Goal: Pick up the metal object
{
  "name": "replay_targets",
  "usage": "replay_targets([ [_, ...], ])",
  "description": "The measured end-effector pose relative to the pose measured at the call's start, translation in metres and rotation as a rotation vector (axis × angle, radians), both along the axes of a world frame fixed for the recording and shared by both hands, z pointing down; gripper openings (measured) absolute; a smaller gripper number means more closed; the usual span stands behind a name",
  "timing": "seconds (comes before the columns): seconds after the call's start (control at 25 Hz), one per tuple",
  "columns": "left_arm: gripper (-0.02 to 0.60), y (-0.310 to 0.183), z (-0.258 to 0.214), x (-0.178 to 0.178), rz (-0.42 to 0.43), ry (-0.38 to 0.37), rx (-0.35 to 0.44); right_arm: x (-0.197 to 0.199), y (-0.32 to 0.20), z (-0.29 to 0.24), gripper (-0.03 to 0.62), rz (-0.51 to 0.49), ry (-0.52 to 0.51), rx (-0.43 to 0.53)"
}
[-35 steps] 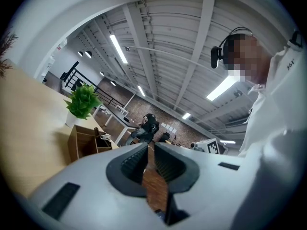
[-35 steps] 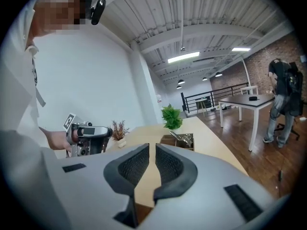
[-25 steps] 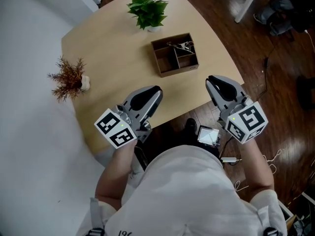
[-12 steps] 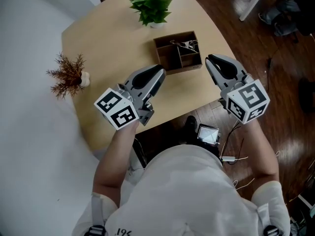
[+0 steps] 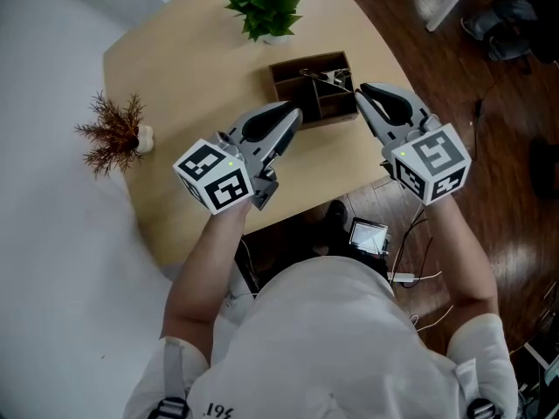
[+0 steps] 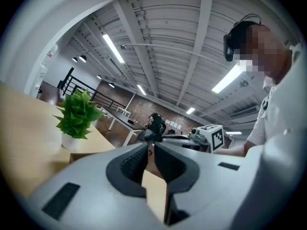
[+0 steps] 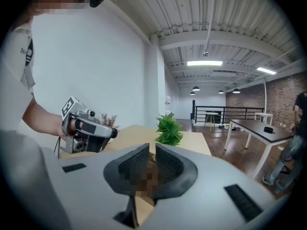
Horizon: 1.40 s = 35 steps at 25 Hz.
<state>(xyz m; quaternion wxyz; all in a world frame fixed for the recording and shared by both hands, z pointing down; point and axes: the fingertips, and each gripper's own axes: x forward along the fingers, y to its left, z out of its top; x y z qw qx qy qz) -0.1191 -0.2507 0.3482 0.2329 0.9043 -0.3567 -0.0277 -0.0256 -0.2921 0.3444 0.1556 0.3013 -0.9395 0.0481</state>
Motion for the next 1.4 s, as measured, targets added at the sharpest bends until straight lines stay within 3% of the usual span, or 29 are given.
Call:
replay_targets([
  [0.88,0.019,-0.024,0.092,0.013,0.018,-0.059,-0.172,-0.01,-0.025,0.107,0.021,-0.028,0.212,-0.109],
  [1.4,0.018,-0.031,0.136,0.016,0.012,-0.057,-0.275,0.0,-0.043,0.155,0.021,-0.019,0.372,-0.084],
])
